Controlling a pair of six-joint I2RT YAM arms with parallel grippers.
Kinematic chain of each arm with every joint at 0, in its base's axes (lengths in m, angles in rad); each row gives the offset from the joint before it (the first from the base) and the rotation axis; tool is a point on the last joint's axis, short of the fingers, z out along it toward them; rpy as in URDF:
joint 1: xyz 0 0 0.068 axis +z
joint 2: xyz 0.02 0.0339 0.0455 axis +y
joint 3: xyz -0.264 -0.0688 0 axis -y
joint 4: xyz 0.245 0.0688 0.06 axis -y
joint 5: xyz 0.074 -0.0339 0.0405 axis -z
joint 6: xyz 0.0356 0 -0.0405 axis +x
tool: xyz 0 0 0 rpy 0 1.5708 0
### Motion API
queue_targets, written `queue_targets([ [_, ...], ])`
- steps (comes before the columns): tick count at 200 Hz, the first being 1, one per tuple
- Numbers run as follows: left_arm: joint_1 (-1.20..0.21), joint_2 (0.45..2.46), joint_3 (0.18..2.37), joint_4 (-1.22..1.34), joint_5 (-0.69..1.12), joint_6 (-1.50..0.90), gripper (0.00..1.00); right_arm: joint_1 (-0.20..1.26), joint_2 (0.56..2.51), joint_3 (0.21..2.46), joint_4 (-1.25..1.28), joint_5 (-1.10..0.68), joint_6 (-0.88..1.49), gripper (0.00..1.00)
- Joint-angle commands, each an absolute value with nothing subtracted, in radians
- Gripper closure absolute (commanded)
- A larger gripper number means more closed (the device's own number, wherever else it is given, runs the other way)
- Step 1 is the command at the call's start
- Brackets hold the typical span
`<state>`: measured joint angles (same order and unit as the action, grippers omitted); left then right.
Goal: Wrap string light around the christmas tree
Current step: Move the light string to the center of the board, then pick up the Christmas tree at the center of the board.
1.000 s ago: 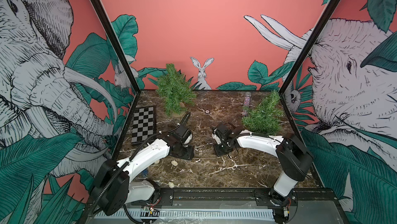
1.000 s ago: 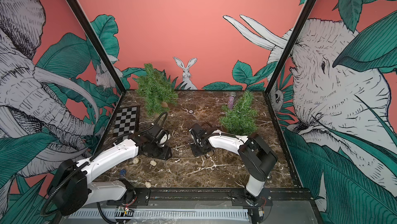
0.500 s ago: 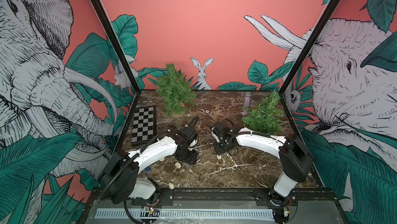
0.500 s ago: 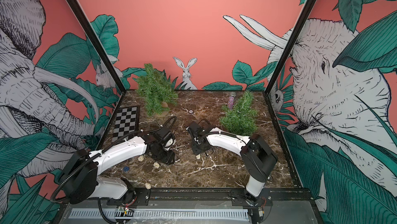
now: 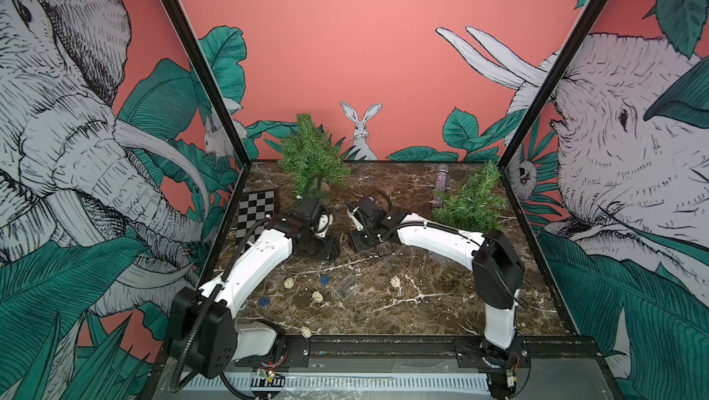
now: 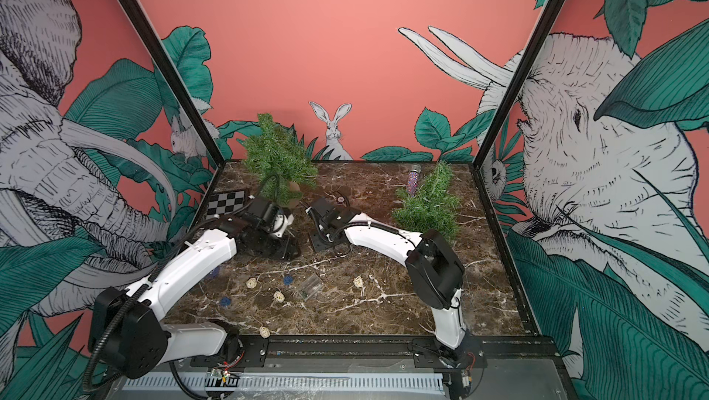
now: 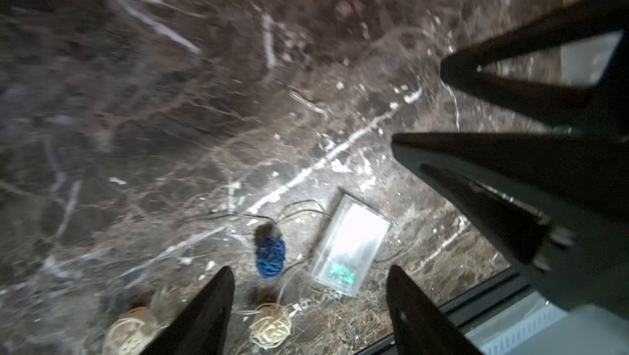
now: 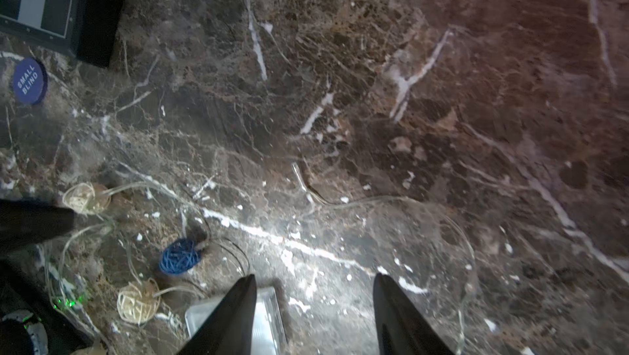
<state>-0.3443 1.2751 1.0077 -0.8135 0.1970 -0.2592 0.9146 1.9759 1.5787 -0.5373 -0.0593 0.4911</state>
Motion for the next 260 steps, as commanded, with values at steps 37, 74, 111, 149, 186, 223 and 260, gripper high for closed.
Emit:
queue_targets([
  [37,-0.201,1.296,1.154,-0.538,0.080,-0.220,0.20,0.914,2.025,1.579,-0.508,-0.044,0.475,0.44],
  [74,-0.200,1.360,1.344,-0.450,0.070,-0.204,0.16,0.910,1.924,1.437,-0.468,-0.036,0.479,0.44],
  [111,-0.199,1.519,1.684,-0.567,-0.138,-0.099,0.17,0.908,1.911,1.387,-0.431,-0.065,0.503,0.44],
  [149,-0.201,1.696,1.958,-0.607,-0.084,-0.068,0.18,0.907,1.910,1.402,-0.432,-0.061,0.497,0.44],
  [186,-0.200,1.803,2.031,-0.540,-0.034,-0.044,0.23,0.908,1.914,1.423,-0.440,-0.062,0.500,0.44],
  [223,-0.199,1.820,1.938,-0.334,0.032,-0.022,0.25,0.908,1.910,1.416,-0.425,-0.072,0.520,0.45],
  [260,-0.199,1.837,1.835,-0.125,0.080,0.020,0.36,0.908,1.905,1.408,-0.425,-0.071,0.527,0.45],
])
